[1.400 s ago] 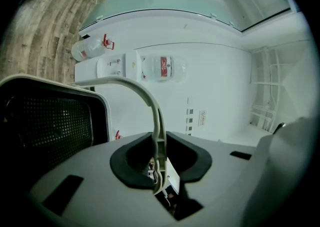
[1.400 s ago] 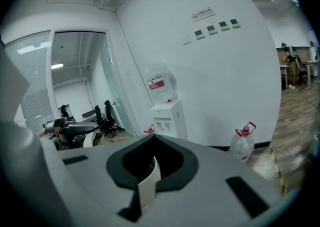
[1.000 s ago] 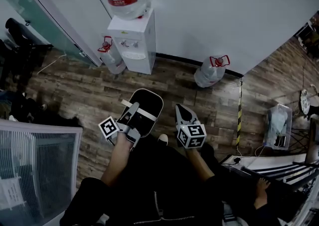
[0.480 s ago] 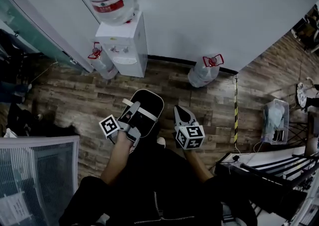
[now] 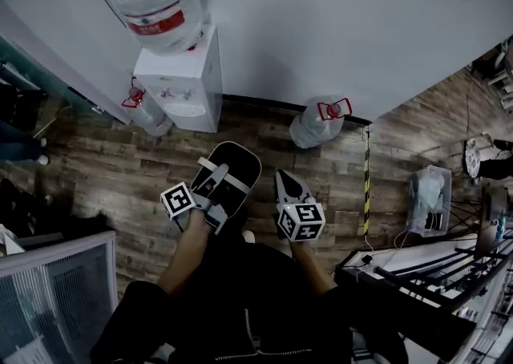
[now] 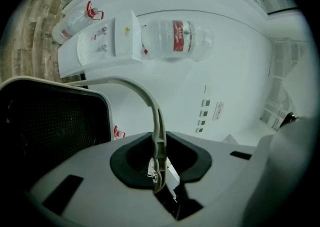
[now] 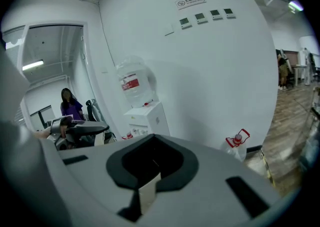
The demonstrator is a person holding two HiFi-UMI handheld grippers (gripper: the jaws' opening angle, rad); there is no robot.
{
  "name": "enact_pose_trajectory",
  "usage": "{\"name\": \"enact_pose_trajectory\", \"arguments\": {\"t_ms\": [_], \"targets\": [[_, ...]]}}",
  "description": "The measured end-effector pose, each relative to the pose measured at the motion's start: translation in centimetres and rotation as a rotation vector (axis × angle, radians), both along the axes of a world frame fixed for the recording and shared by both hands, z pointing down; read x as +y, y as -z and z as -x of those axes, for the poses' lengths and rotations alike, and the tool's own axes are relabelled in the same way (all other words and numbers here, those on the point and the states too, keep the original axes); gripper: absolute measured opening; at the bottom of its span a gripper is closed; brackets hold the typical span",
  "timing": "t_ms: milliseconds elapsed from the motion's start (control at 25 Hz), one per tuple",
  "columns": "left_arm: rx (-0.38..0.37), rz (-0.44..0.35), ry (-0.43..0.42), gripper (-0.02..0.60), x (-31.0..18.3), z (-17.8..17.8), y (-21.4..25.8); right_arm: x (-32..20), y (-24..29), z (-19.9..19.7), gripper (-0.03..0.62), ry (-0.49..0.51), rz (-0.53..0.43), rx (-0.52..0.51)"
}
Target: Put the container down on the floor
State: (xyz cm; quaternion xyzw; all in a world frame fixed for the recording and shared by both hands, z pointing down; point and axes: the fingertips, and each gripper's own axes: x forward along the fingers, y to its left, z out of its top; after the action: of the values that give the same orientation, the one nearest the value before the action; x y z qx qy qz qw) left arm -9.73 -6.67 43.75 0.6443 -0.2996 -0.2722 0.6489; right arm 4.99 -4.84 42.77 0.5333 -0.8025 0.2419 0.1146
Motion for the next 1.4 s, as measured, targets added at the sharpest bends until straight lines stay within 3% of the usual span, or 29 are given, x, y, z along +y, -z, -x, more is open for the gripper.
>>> {"name": "enact_pose_trajectory", "arguments": {"t_ms": [120, 440, 880, 1400], "targets": [[-0.02, 0.004, -0.038, 0.08, -3.2, -0.4, -0.3, -3.2, 0.3, 0.1, 0.011, -0.021, 0.001, 0.013], [-0.209, 0.014, -0.168, 0.08, -9.7, -0.4, -2.9, -9.0, 0.2, 1.3, 0.011, -0.049, 0.02, 0.041], [-0.498, 0.006, -0.455, 0.084, -13.9, -3.2, -8.4, -12.6, -0.7, 1.1, 0.011, -0.088, 0.055, 0.064], [-0.872, -0.085, -0.678, 0.097, -18.5, -6.3, -13.8, -17.1, -3.0, -2.5, 0.011, -0.121, 0.077, 0.039]]}}
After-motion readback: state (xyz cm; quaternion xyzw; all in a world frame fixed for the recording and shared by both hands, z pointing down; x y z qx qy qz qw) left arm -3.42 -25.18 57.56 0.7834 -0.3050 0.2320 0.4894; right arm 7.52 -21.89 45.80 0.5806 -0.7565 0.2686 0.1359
